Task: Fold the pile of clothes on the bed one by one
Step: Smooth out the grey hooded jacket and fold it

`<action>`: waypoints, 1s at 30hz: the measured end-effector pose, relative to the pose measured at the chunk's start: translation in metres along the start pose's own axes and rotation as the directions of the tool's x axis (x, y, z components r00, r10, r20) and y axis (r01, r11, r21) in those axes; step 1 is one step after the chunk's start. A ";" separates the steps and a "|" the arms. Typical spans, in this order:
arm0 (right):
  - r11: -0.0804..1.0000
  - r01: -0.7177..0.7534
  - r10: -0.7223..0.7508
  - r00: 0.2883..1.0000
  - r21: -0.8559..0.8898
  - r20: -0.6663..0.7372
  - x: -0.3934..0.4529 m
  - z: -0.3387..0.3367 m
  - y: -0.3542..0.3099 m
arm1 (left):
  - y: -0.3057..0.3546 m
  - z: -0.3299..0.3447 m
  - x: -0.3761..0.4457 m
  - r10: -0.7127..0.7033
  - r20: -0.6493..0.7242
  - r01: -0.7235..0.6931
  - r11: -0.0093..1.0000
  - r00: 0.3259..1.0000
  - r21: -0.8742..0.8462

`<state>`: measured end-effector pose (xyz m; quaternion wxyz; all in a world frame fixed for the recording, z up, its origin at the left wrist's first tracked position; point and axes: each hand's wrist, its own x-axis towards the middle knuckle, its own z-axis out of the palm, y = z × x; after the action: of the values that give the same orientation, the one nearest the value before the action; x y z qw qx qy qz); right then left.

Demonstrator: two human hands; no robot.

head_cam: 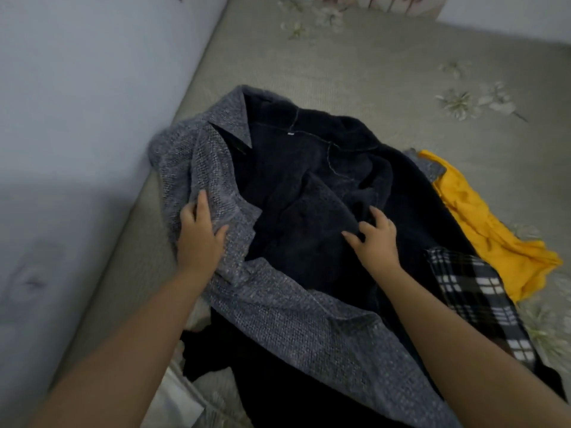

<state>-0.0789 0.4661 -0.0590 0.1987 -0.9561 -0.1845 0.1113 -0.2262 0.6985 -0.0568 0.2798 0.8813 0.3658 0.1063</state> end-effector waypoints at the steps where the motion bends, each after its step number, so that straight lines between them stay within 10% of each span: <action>1: 1.000 0.016 -0.015 0.998 0.025 -0.055 -0.003 0.002 -0.002 | -0.001 -0.002 0.001 0.030 0.014 -0.030 0.999 0.999 -0.011; 11: 0.965 0.158 -0.172 0.984 0.211 0.049 -0.100 -0.067 -0.031 | 0.033 -0.095 -0.075 0.411 0.053 -0.405 0.909 0.910 -0.099; 17: 0.916 0.401 -0.391 0.899 -0.009 0.199 -0.202 -0.111 -0.032 | 0.047 -0.159 -0.173 0.318 0.330 -0.263 0.944 0.889 -0.202; 22: 0.812 0.575 -0.422 0.697 -0.101 0.579 -0.317 -0.091 0.013 | 0.029 -0.164 -0.300 -0.076 0.850 -0.144 0.974 0.522 0.176; 26: 0.860 0.510 -0.343 0.589 -0.007 0.732 -0.365 -0.080 0.042 | 0.020 -0.133 -0.381 -0.318 0.906 -0.173 0.912 0.279 0.373; 30: 0.888 0.461 -0.399 0.779 -0.010 0.483 -0.346 -0.087 0.047 | 0.023 -0.109 -0.381 -0.245 0.824 -0.211 0.894 0.510 0.396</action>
<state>-0.3535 0.2592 0.0474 0.1067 -0.8434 -0.4469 0.2783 -0.5260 0.4622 0.0526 0.2136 0.8517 0.2017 -0.4340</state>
